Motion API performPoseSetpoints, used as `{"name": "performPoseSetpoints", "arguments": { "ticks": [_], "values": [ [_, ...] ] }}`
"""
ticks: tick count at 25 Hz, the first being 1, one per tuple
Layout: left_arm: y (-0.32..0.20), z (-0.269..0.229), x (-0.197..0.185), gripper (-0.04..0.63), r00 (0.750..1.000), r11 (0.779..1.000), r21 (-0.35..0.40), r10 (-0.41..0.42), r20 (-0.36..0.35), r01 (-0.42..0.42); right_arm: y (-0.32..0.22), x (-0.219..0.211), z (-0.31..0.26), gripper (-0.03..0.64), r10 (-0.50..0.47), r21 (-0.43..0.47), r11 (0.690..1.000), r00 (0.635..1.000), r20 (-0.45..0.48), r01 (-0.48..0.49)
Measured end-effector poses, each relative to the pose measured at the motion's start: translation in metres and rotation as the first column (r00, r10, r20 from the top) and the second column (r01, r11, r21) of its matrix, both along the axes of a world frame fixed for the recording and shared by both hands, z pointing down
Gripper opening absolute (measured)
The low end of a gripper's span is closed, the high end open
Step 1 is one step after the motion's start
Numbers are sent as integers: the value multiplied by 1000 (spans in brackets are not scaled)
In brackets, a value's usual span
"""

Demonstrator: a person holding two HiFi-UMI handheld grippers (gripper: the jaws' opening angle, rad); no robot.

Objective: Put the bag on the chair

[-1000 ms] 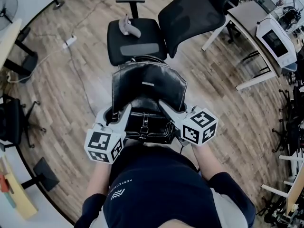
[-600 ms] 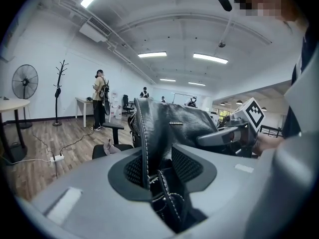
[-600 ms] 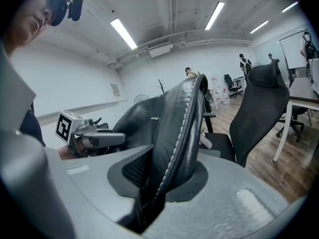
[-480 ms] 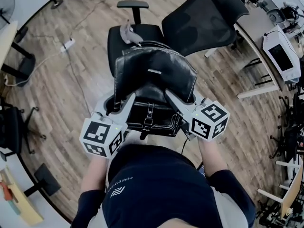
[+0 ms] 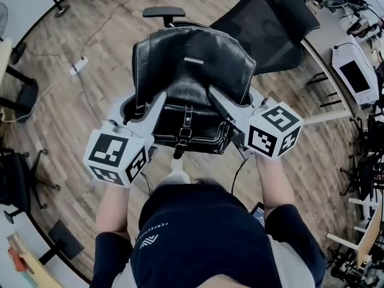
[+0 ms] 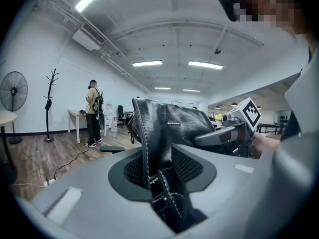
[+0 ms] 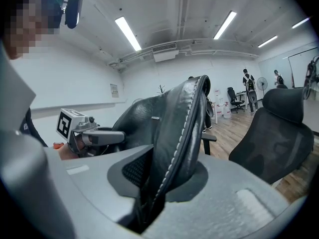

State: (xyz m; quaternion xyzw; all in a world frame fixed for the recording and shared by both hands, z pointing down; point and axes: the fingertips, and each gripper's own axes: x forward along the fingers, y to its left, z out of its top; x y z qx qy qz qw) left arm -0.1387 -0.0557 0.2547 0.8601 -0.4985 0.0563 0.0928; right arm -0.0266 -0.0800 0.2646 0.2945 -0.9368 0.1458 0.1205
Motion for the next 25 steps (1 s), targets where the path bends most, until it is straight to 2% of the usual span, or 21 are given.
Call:
{"name": "performPoseSetpoints", "arguments": {
  "ticks": [5, 14, 25],
  "values": [
    [-40, -13, -9, 143, 1000, 999, 31, 12, 18, -13, -39, -9, -11, 67, 19, 26, 999, 1000, 1, -19],
    [-112, -6, -3, 143, 999, 999, 11, -31, 38, 30, -116, -5, -2, 69, -3, 14, 1000, 1000, -1, 3],
    [-203, 52, 12, 143, 997, 992, -94, -76, 27, 79, -211, 9, 54, 69, -53, -60, 997, 998, -18, 52]
  ]
}}
